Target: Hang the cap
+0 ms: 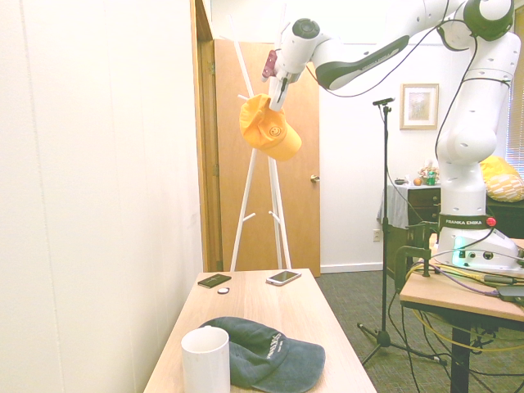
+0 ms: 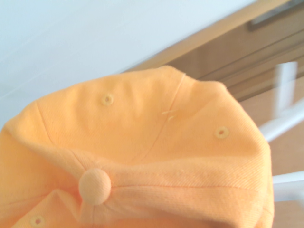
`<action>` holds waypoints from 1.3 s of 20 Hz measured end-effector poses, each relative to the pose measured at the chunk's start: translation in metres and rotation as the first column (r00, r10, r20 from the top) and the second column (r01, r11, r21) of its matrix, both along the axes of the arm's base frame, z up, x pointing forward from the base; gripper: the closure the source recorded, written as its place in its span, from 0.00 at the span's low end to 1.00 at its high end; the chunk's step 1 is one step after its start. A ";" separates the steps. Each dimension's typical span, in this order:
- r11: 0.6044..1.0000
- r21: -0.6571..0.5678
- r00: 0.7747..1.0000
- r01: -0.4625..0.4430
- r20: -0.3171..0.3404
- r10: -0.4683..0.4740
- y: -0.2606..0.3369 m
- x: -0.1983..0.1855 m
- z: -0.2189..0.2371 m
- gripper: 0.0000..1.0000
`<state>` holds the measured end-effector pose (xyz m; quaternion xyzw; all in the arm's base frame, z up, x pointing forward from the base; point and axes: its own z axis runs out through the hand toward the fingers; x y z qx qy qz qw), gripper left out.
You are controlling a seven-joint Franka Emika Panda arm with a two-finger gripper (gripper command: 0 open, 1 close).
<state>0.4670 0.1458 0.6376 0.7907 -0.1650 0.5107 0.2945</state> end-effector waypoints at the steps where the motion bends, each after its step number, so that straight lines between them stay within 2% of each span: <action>1: 1.000 0.003 1.000 0.006 0.025 -0.006 -0.005 0.000 0.018 1.00; 5: 0.999 0.030 0.995 0.037 0.089 -0.040 -0.028 0.003 0.077 1.00; 9: 0.996 0.070 0.991 0.055 0.116 -0.063 -0.054 0.009 0.105 1.00; 13: 0.993 0.095 0.992 0.069 0.095 -0.078 -0.077 0.025 0.096 1.00; 19: 0.990 0.106 0.995 0.091 0.036 -0.095 -0.103 0.064 0.051 1.00; 20: 0.989 0.113 0.995 0.094 0.032 -0.099 -0.104 0.068 0.045 0.00; 26: 0.986 0.135 0.994 0.095 0.034 -0.101 -0.101 0.074 0.022 0.00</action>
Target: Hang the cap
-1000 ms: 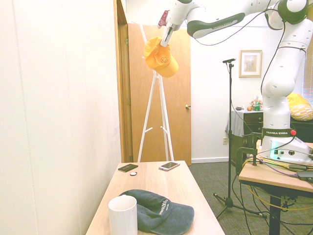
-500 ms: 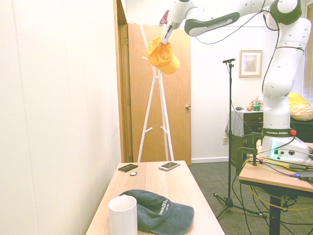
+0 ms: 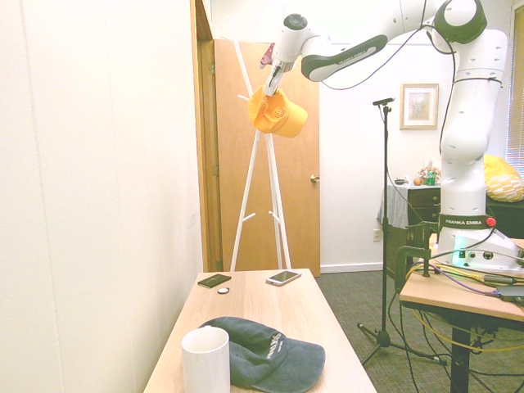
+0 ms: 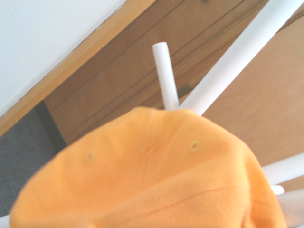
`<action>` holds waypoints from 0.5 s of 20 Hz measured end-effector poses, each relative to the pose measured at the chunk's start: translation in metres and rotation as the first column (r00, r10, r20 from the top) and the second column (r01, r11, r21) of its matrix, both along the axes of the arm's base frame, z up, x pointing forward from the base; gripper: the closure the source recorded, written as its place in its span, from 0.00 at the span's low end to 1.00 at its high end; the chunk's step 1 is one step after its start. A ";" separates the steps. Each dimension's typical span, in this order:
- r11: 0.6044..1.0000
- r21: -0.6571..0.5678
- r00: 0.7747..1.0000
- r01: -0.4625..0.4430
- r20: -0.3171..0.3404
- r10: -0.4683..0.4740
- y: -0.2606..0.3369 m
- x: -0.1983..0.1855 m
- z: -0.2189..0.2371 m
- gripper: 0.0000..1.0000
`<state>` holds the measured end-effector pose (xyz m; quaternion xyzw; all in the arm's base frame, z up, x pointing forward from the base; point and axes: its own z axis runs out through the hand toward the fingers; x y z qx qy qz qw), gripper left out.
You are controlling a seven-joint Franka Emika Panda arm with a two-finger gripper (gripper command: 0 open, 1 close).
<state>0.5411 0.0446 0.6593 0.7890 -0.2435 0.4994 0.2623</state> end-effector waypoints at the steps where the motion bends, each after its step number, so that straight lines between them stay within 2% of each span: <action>1: 1.000 -0.002 1.000 0.000 0.002 0.000 0.000 0.000 -0.002 0.00; 10: 1.000 0.000 1.000 -0.005 0.007 0.005 0.001 0.000 -0.007 0.00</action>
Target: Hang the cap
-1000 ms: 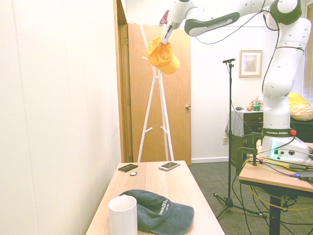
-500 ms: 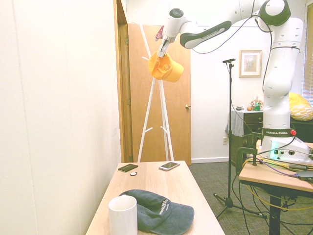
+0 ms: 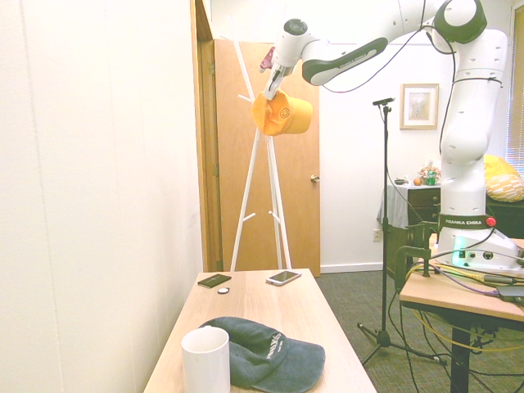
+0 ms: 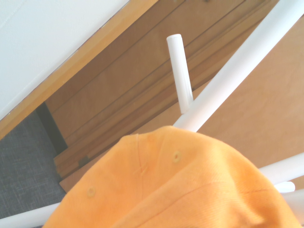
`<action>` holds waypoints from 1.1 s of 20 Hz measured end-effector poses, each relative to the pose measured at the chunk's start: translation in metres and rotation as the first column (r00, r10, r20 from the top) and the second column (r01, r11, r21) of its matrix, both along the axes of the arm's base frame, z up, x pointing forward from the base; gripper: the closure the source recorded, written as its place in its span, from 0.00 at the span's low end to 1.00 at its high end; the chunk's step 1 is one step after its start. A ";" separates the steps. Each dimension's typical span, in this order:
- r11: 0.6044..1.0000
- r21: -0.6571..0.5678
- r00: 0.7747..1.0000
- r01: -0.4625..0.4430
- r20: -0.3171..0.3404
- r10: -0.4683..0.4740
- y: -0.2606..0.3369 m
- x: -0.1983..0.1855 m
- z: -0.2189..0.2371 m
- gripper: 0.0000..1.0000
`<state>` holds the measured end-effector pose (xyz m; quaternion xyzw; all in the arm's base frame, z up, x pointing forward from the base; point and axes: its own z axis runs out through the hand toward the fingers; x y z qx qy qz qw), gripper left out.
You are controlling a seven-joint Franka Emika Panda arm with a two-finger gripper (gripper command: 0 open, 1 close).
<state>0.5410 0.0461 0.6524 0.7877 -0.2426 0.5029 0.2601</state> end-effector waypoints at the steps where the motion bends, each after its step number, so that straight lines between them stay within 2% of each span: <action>1: 1.000 0.000 1.000 0.000 0.001 0.000 0.000 0.000 0.001 0.00; 17: 0.999 0.025 0.999 -0.021 0.024 0.020 0.017 -0.016 0.006 0.00; 19: 0.993 0.118 1.000 -0.027 0.001 0.027 0.025 -0.018 0.002 0.00; 22: 0.955 0.290 0.994 -0.061 -0.074 0.086 0.048 -0.030 0.007 0.00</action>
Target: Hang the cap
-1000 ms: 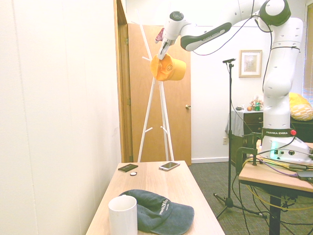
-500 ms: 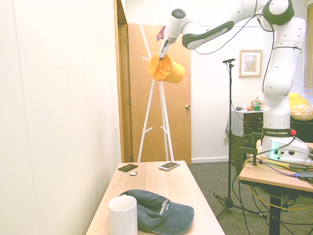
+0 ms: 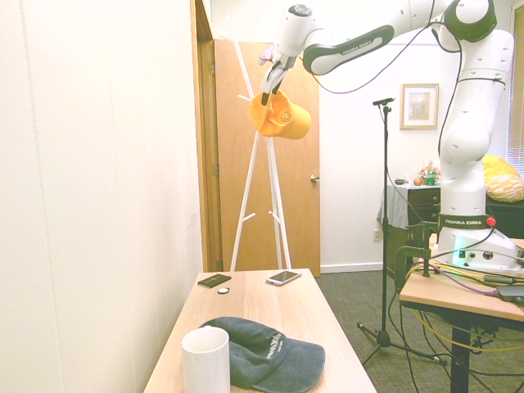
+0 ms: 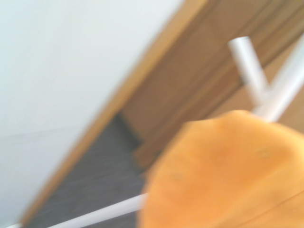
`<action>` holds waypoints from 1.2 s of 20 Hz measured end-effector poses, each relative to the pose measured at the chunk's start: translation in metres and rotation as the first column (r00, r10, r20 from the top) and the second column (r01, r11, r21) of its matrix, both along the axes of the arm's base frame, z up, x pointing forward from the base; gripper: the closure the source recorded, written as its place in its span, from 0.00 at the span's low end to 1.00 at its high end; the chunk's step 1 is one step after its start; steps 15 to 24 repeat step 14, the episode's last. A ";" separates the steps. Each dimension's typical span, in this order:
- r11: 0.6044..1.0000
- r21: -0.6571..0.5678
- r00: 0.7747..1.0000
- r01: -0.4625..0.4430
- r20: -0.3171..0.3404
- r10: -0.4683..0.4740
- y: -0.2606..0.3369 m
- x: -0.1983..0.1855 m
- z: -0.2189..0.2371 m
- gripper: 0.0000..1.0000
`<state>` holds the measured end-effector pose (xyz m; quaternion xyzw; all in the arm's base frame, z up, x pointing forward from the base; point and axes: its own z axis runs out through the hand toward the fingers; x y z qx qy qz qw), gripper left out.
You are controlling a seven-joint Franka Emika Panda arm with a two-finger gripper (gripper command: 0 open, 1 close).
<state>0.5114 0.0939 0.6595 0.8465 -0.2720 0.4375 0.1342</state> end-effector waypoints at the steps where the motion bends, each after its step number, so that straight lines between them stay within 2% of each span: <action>1: 0.998 0.054 0.999 -0.019 -0.035 0.021 0.008 -0.008 0.004 0.00; 4: 0.975 0.211 0.986 -0.062 -0.141 0.093 0.025 -0.033 0.017 0.00; 7: 0.932 0.355 0.954 -0.070 -0.248 0.166 0.028 -0.042 0.016 0.00; 10: 0.886 0.463 0.905 -0.024 -0.367 0.216 0.024 -0.040 0.006 0.00; 13: 0.847 0.529 0.840 0.057 -0.483 0.246 0.020 -0.037 -0.005 0.00; 14: 0.843 0.533 0.831 0.070 -0.499 0.247 0.019 -0.034 -0.005 0.00; 24: 0.843 0.533 0.831 0.070 -0.499 0.247 0.019 -0.034 -0.005 0.00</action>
